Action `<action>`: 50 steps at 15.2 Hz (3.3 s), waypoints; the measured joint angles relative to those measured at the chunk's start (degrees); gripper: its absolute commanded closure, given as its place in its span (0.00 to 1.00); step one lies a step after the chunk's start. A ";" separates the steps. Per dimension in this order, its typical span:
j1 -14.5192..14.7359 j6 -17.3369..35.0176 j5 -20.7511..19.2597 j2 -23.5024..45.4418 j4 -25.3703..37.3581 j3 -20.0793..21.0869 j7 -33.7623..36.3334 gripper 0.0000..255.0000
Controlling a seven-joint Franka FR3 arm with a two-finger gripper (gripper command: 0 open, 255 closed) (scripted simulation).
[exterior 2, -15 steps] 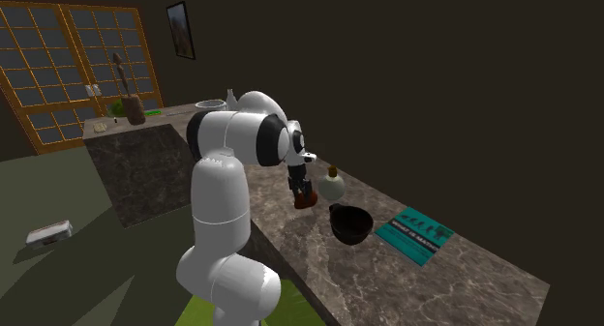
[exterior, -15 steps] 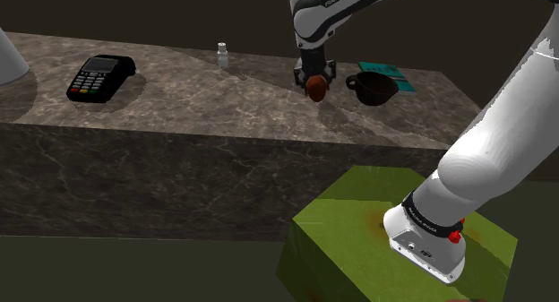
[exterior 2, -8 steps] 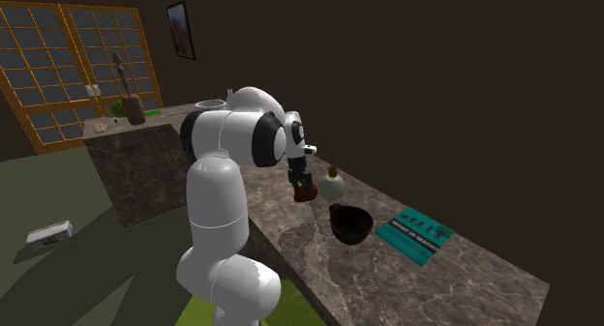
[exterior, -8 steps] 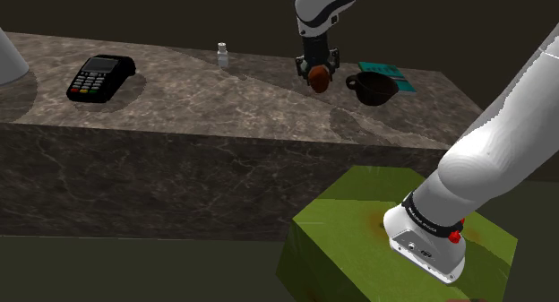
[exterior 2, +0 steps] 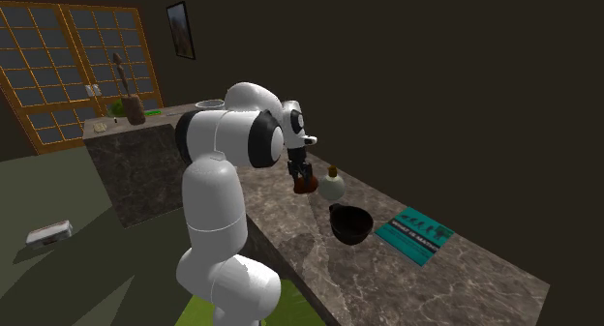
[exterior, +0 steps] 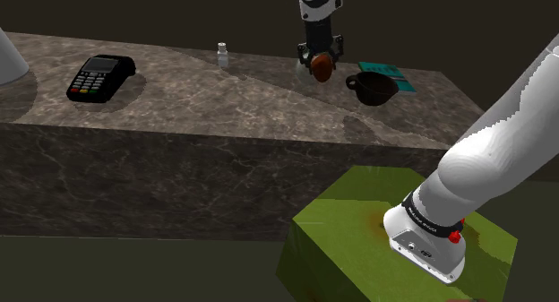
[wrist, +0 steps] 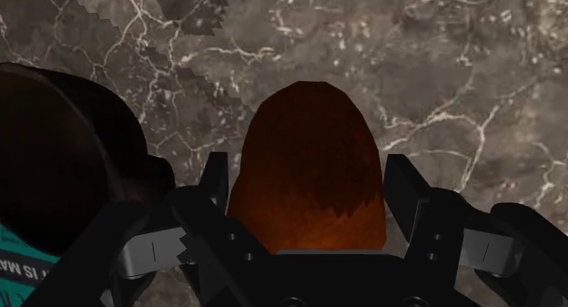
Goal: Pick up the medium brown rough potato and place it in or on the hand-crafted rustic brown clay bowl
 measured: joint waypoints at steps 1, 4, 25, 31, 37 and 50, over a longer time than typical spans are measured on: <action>-0.01 -0.60 0.04 -0.18 0.43 -0.01 -0.16 1.00; -0.02 -2.75 0.23 -0.87 1.97 -0.01 -0.72 1.00; -7.26 -3.98 -3.02 -12.39 -4.52 -8.45 -16.29 1.00; -10.12 -1.07 -5.07 -14.80 -8.21 -12.26 -21.71 1.00; -10.38 3.28 -5.53 -13.90 -11.68 -12.68 -20.96 1.00; -10.54 8.91 -6.09 -12.09 -15.65 -12.94 -19.46 1.00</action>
